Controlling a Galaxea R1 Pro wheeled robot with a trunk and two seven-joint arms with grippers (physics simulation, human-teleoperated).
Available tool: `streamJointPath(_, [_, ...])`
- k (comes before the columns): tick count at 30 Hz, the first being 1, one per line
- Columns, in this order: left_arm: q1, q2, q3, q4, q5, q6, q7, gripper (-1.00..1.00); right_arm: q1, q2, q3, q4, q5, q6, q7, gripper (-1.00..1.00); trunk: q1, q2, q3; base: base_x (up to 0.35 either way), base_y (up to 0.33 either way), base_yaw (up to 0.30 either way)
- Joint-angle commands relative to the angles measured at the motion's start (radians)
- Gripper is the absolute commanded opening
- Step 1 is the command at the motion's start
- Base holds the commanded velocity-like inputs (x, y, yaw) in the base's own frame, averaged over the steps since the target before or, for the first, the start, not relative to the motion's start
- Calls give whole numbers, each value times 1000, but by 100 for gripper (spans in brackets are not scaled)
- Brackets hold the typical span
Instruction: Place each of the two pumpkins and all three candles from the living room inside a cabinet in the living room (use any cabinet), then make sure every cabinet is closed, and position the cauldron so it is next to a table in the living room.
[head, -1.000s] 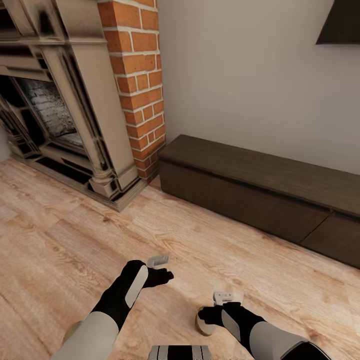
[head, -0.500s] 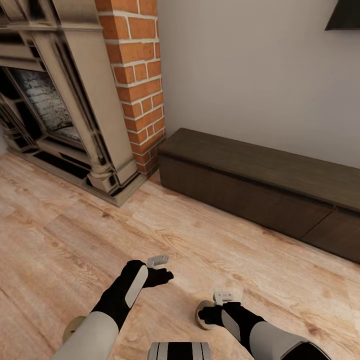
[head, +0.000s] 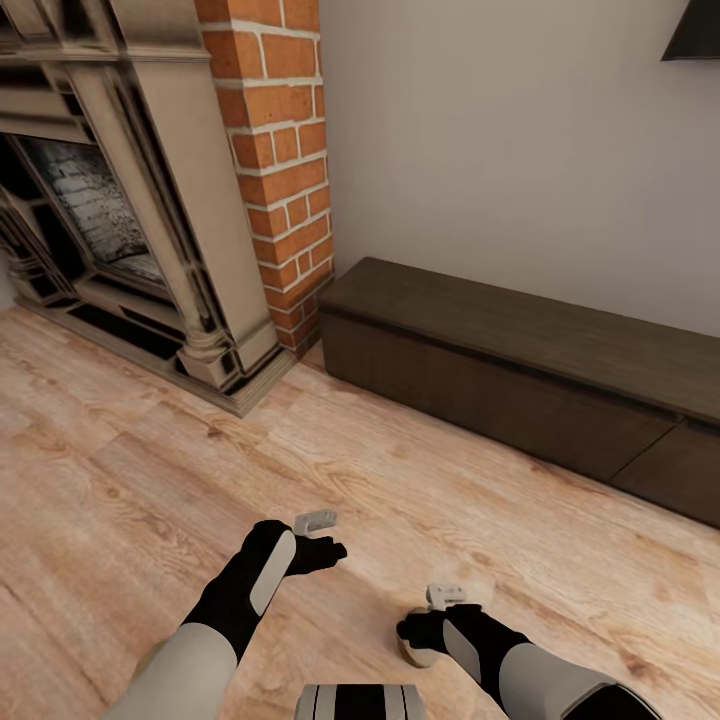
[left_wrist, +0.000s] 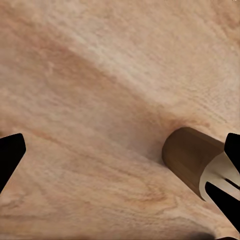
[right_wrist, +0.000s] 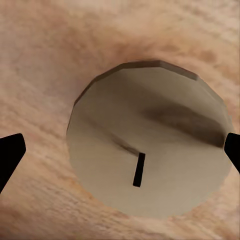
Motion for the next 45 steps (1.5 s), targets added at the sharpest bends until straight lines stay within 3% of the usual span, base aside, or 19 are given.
streamJointPath(1, [0, 0, -2, -1, 11, 3, 10, 100, -1, 0, 8, -1, -10, 4, 0, 100, 0, 0, -1, 9, 12, 0])
streamJointPath(41, [0, 0, -2, -1, 11, 3, 10, 100, -1, 0, 8, 0, -8, 3, 0, 100, 0, 0, -1, 1, -25, 0])
streamJointPath(45, [0, 0, -2, -1, 11, 3, 10, 100, -1, 0, 8, 0, -8, 2, 0, 100, 2, -1, -16, 0, 0, 0])
